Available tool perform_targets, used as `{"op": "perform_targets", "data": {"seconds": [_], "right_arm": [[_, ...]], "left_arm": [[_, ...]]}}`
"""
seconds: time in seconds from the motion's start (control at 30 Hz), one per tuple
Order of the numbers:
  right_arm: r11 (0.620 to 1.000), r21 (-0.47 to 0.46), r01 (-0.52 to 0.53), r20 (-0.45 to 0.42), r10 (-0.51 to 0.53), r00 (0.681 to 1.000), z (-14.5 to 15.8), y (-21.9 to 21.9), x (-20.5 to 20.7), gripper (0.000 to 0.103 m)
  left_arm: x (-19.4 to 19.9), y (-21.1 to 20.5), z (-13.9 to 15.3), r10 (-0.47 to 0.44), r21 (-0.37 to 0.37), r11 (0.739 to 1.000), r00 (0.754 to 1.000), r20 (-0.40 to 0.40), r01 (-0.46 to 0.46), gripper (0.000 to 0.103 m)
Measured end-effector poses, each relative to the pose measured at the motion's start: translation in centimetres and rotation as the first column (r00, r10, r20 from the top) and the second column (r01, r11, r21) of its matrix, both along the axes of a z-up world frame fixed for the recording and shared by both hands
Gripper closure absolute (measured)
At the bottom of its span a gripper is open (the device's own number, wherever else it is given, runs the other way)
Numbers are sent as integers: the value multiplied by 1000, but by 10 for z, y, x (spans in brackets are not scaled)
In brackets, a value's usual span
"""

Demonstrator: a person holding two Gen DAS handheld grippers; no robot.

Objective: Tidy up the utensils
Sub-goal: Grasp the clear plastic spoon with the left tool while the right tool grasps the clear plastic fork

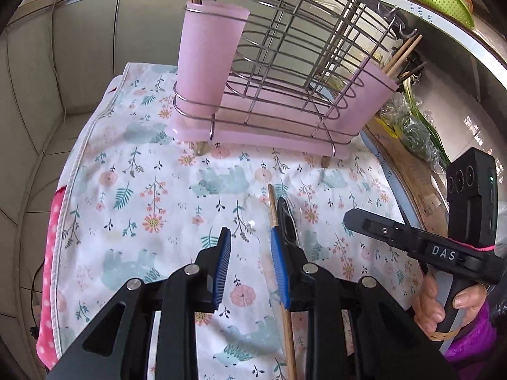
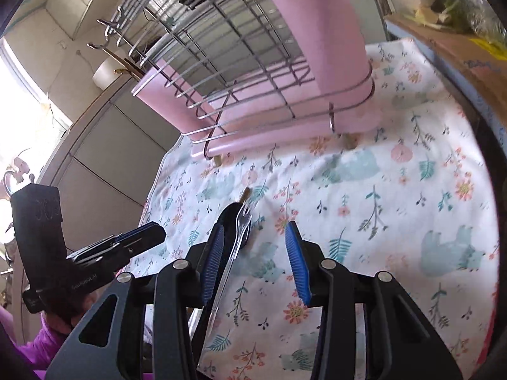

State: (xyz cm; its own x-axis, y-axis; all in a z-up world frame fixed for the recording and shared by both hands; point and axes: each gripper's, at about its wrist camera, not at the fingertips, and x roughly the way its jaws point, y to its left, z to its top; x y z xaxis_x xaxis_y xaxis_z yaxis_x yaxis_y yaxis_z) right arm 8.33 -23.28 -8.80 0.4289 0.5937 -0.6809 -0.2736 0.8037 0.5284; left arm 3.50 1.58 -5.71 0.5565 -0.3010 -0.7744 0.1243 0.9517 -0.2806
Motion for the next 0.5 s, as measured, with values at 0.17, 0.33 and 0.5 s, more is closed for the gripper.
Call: {"op": "perform_targets", "data": {"seconds": [0.17, 0.33, 0.5], "right_arm": [[999, 38, -16, -114, 20, 993, -20, 15, 9, 70], [995, 97, -23, -217, 44, 975, -38, 31, 23, 75], [992, 122, -14, -239, 43, 970, -46, 37, 24, 97]], "left_arm": [[-4, 1, -8, -5, -5, 1000, 1000, -16, 5, 78], [-3, 5, -10, 3, -18, 1000, 1000, -23, -3, 78], [0, 7, -12, 6, -30, 1000, 999, -47, -7, 78]]}}
